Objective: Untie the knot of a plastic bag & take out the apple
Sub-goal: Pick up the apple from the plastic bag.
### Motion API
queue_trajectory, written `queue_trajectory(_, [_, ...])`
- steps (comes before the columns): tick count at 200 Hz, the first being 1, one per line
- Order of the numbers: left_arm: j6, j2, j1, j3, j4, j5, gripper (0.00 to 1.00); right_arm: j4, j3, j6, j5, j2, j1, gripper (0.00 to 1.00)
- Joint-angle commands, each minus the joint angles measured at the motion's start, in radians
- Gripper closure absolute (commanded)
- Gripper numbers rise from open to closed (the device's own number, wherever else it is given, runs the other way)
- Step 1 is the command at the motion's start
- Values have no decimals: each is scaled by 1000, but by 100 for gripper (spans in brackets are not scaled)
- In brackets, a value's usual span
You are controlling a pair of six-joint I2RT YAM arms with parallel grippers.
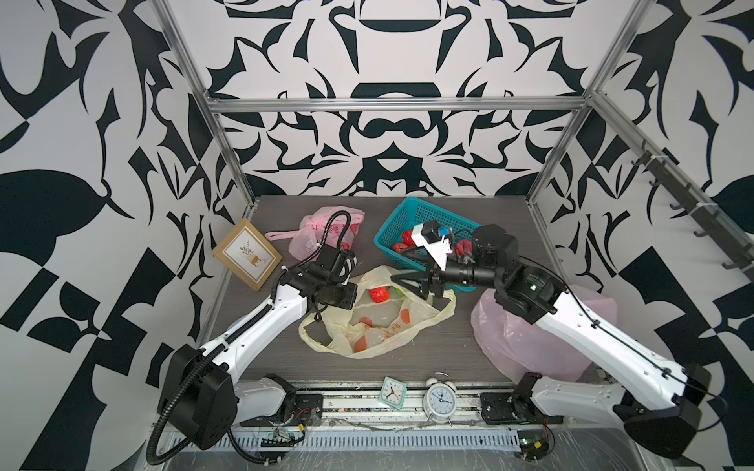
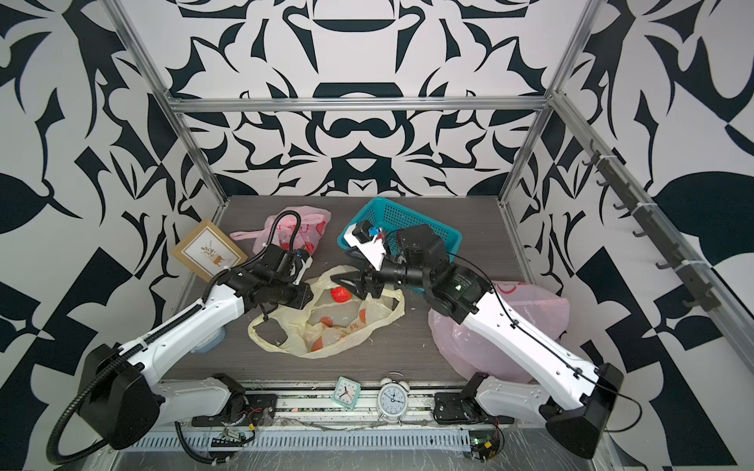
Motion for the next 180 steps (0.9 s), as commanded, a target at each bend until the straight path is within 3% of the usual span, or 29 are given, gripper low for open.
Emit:
queue_trajectory(1, [-14,3,7,36,1,4,69,-30,-73,64,-56,32,93,27])
queue_trajectory(31, [-20,37,7,34,5,15,69,40,-129,175,58,143,182,30])
queue_trajectory(42, [-22,41,7,32,7,22,69,51,-121,224,163,210,196,33])
queue_trajectory(81, [-23,49,6,28,4,33,70,93,-103,307,473,364,216,36])
queue_trajectory(131, [-16,60,6,38,5,56,69,27,-29,327,757,484,215,35])
queue_trajectory(180, [-10,71,6,45,7,77,70,36,42,292,819,583,182,27])
